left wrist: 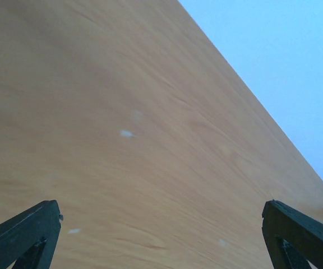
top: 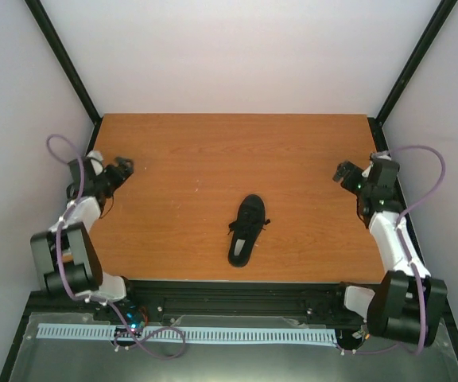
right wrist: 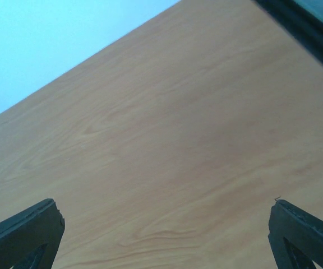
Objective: Tie the shoes
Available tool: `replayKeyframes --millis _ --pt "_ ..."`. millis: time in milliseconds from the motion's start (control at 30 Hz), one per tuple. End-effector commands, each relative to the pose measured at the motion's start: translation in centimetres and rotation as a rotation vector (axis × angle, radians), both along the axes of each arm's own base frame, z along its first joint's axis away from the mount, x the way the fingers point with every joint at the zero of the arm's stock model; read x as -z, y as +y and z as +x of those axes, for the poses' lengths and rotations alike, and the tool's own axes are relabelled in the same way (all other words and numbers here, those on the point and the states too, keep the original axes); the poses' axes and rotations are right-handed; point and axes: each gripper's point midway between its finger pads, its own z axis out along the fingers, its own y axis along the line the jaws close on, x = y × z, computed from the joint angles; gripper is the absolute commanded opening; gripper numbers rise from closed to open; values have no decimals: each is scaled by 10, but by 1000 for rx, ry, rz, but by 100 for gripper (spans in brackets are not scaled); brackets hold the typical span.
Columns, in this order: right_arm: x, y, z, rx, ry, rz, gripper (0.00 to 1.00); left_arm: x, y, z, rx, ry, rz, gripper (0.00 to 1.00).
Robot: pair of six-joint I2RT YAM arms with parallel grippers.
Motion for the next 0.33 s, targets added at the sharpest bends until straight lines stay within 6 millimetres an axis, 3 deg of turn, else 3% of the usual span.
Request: replayKeyframes --millis 0,100,300 --pt "-4 -47 -18 255 -125 -173 100 -15 70 -31 -293 -39 208 100" --pt "7 -56 -29 320 -160 -288 100 -8 92 -52 -398 -46 350 100" --pt "27 -37 -24 304 -156 -455 100 3 105 -65 -441 -49 475 100"
